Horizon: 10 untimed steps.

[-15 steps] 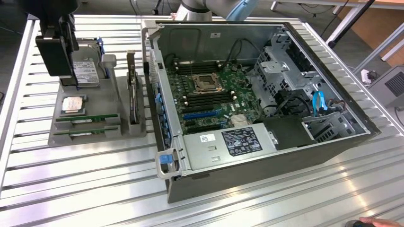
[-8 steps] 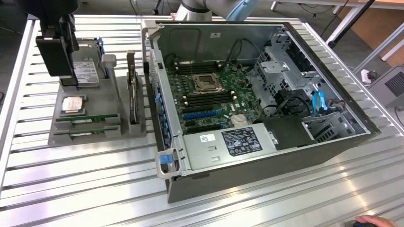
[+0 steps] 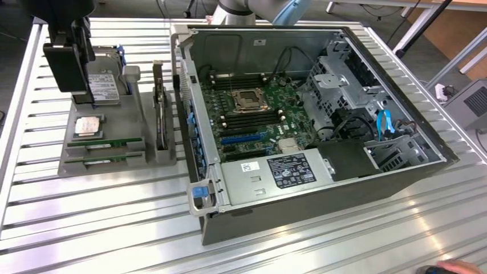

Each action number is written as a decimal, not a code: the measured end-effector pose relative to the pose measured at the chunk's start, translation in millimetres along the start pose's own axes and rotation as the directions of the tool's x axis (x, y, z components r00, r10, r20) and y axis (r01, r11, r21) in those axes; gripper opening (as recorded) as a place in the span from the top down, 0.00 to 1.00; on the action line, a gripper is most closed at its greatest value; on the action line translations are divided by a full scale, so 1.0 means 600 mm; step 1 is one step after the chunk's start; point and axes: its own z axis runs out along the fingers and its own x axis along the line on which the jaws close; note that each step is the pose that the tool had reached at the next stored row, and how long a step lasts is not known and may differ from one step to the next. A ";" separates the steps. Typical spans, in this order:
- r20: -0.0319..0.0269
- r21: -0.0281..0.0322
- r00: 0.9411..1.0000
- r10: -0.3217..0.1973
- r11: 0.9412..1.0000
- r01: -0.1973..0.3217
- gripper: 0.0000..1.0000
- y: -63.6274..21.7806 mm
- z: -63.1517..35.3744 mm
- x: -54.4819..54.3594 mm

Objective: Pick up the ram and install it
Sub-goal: 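Pick up the ram and move it above insertion slot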

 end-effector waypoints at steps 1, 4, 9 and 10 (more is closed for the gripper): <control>0.000 0.000 1.000 0.000 1.000 0.000 0.00 0.000 0.000 0.000; 0.000 0.000 1.000 0.000 1.000 0.000 0.29 0.000 0.004 0.000; 0.000 0.000 1.000 0.000 1.000 0.000 0.84 -0.001 0.013 0.000; 0.000 0.000 1.000 0.000 1.000 0.000 0.91 -0.001 0.013 0.000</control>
